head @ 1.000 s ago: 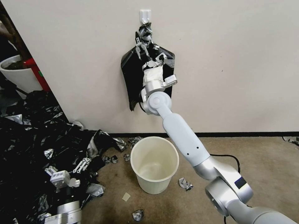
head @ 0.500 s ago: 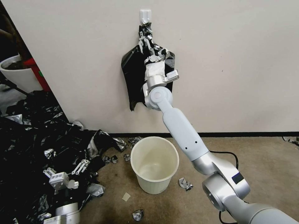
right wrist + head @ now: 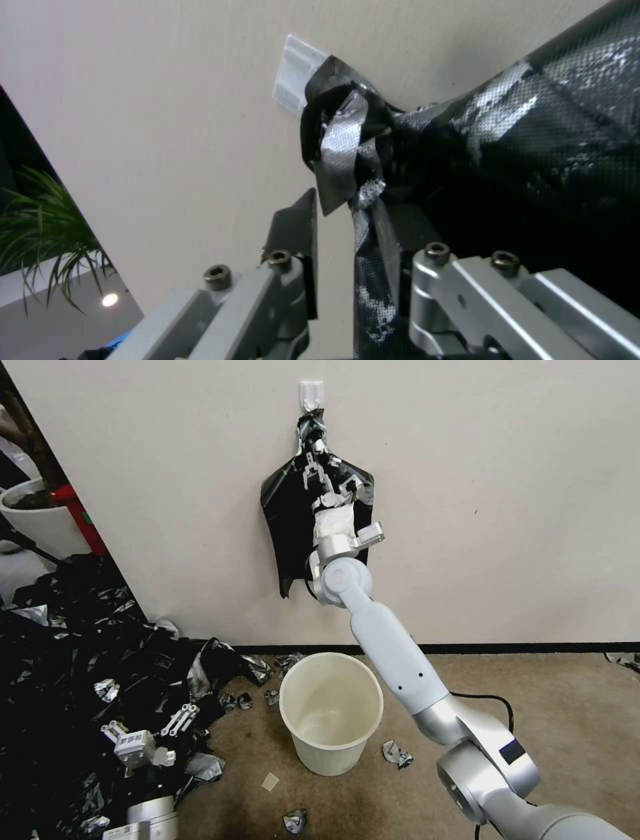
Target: Place a trash bag onto the trash bin.
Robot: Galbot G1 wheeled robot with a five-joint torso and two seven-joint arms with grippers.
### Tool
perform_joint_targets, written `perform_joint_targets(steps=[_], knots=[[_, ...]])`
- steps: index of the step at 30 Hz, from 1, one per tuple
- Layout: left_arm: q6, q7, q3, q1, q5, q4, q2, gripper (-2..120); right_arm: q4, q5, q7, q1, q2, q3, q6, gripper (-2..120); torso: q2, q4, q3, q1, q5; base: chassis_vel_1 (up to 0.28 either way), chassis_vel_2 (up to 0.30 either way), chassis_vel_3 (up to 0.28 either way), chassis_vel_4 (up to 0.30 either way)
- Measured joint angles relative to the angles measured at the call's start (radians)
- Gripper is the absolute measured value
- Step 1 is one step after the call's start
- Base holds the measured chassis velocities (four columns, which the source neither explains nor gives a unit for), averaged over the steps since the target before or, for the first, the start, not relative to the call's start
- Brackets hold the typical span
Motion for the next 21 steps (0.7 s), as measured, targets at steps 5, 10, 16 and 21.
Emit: perform_joint_targets(steps=[5,10,16,21], knots=[[-0.001,-0.001,0.005,-0.004,0.011,0.005,-0.003,100,-0.005,-0.001,0.0,0.0,0.0,0.012,0.001,30,0.0,0.0,0.0,0.0,0.0,0.0,0.0,0.0,0.0],[-0.004,-0.003,0.005,-0.005,0.017,0.008,-0.003,100,-0.005,0.0,0.001,0.007,0.005,0.02,0.002,30,0.0,0.0,0.0,0.0,0.0,0.0,0.0,0.0,0.0],[-0.007,-0.005,0.005,-0.005,0.021,0.011,-0.005,100,-0.027,0.001,0.002,0.032,0.015,0.021,0.002,30,0.0,0.0,0.0,0.0,-0.0001,0.0,0.0,0.0,0.0],[-0.009,-0.006,0.006,-0.005,0.023,0.013,-0.006,100,-0.048,0.001,-0.002,0.047,0.023,0.025,0.002,15,0.0,0.0001,0.0,0.0,-0.0001,0.0,0.0,0.0,0.0]])
